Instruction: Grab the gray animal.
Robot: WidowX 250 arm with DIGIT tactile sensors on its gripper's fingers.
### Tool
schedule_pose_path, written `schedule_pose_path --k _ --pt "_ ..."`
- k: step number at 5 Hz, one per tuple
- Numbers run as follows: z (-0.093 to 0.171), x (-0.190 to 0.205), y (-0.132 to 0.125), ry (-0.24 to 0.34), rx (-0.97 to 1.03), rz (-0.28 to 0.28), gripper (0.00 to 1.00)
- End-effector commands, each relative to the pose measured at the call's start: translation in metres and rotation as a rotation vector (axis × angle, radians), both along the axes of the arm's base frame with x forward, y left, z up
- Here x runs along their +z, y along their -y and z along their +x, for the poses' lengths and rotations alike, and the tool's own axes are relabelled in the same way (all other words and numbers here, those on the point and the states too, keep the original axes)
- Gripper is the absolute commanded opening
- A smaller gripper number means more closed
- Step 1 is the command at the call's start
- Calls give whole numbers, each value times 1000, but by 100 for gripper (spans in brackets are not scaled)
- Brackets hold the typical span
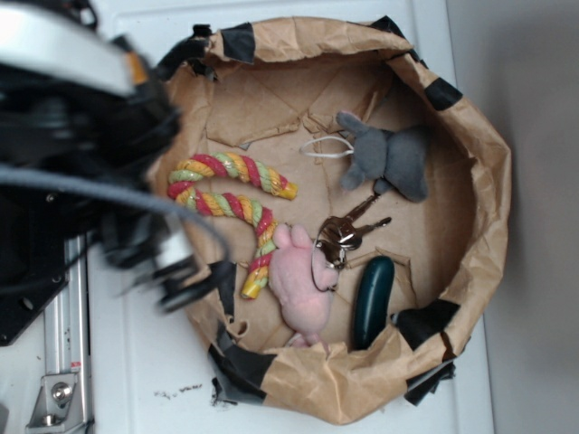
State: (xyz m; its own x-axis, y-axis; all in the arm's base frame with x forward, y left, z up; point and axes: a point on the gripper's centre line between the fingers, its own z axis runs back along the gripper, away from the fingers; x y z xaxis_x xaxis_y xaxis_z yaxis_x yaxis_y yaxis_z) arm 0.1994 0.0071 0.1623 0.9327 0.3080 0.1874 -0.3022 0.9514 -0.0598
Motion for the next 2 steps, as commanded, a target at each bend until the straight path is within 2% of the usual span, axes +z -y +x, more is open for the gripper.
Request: schedule_pose_path --k 1,2 --pt "79 -41 11 104 -139 77 100" --pt "103 -72 8 101 -269 169 100"
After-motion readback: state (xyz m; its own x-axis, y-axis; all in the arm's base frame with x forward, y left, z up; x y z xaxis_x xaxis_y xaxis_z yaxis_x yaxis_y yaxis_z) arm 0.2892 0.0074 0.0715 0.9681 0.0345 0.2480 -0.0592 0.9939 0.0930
